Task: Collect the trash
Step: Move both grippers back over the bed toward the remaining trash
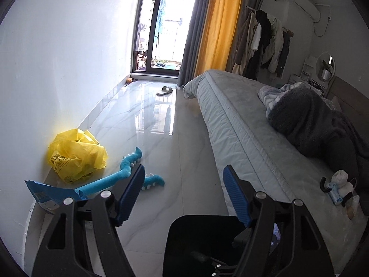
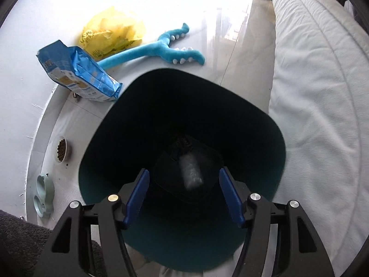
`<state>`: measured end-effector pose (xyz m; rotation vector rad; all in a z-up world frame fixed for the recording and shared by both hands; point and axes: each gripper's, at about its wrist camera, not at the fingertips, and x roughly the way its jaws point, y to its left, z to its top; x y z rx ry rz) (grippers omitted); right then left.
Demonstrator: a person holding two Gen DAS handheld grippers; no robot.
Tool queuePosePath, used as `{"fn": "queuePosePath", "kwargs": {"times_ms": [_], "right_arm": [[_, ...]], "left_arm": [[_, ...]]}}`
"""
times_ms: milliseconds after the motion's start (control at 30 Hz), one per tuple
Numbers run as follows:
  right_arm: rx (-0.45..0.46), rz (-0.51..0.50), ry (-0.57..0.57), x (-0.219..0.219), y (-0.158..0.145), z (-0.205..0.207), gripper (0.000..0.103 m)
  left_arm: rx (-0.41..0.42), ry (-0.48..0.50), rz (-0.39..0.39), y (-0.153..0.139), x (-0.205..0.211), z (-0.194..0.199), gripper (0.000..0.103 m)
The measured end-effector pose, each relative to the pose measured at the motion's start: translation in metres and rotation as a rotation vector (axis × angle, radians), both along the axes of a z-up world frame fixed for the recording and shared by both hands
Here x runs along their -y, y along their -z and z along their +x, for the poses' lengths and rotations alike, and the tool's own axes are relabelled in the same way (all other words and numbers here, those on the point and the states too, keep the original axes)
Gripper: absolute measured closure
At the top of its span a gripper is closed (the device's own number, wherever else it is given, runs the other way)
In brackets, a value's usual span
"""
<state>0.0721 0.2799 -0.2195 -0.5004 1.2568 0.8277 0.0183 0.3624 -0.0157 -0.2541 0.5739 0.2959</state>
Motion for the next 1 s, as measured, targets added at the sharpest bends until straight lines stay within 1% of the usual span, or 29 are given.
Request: {"fn": "queuePosePath", "kwargs": {"times_ms": [67,200,267,333,400,467,600,867,1000], "right_arm": [[-0.003,0.022,0.007,0.004,-0.008,0.0,0.031],[0.013,0.076,0.014,0.014,-0.028,-0.001,0.028],[0.042,0.117,0.013,0.021,-0.044,0.0,0.025],[0.088,0.133,0.01,0.027,-0.057,-0.001,0.024],[0.132,0.153,0.007,0.036,-0.072,0.0,0.024],[0.154,0.175,0.009,0.045,-0.084,0.002,0.022],[0.196,0.212,0.018,0.068,-0.105,0.009,0.019],[0.288,0.25,0.035,0.117,-0.134,0.015,0.018],[0.321,0.256,0.054,0.137,-0.143,0.019,0.015]], "left_arm": [[0.013,-0.002,0.014,-0.007,0.004,-0.001,0.029],[0.039,-0.002,0.018,-0.021,0.014,0.001,0.019],[0.063,0.007,0.016,-0.027,0.022,0.002,0.013],[0.087,0.015,0.027,-0.034,0.032,0.004,0.008],[0.095,0.028,0.046,-0.039,0.041,0.006,0.008],[0.096,0.039,0.056,-0.042,0.05,0.01,0.007],[0.096,0.056,0.025,-0.042,0.063,0.018,0.005],[0.097,0.096,-0.002,-0.047,0.096,0.034,0.004],[0.086,0.12,0.006,-0.046,0.117,0.042,0.004]]}}
